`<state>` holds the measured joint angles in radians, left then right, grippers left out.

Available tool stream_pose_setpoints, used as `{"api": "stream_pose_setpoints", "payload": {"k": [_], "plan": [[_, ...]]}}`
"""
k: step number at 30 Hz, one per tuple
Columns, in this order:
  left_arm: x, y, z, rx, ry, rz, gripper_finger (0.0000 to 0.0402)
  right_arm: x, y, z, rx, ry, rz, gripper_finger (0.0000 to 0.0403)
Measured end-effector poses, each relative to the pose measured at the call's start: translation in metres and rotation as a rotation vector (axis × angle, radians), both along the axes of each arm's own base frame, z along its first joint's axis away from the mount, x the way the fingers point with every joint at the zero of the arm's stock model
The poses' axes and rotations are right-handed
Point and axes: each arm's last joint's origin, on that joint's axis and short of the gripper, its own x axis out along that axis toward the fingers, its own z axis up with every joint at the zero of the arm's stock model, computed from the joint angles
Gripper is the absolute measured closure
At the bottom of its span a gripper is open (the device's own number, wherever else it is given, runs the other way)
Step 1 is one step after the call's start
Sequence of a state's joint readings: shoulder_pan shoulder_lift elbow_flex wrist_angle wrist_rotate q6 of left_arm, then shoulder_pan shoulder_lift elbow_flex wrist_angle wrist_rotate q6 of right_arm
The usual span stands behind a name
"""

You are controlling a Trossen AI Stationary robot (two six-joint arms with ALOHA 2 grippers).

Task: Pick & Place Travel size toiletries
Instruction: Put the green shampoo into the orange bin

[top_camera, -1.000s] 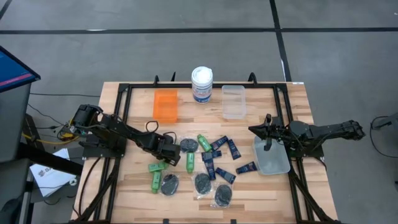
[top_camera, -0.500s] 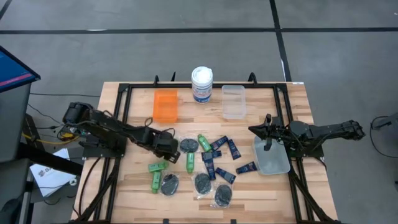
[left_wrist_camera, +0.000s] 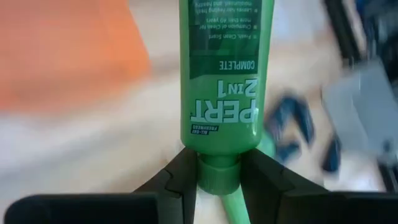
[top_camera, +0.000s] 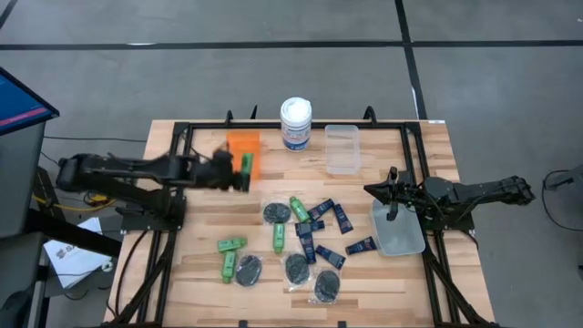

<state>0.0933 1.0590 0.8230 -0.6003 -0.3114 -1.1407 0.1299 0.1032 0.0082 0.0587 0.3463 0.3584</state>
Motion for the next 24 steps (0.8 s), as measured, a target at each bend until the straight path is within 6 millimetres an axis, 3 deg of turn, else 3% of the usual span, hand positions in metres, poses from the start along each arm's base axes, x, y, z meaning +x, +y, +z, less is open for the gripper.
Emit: {"api": "stream_pose_setpoints", "payload": {"k": [6, 11, 16, 24], "plan": [[-0.017, 0.055, 0.003, 0.125, 0.075, 0.112, 0.0316, 0.0, 0.0, 0.0, 0.0, 0.0, 0.001, 0.0403], [-0.022, 0.09, -0.01, 0.12, 0.175, 0.13, 0.0316, 0.0, 0.0, 0.0, 0.0, 0.0, 0.002, 0.0403], [-0.014, 0.106, -0.031, 0.089, 0.28, 0.075, 0.0316, 0.0, 0.0, 0.0, 0.001, 0.0, 0.003, 0.0403], [0.002, 0.117, -0.069, 0.018, 0.44, 0.013, 0.0316, 0.0, 0.0, 0.0, 0.001, 0.0, 0.004, 0.0403]]}}
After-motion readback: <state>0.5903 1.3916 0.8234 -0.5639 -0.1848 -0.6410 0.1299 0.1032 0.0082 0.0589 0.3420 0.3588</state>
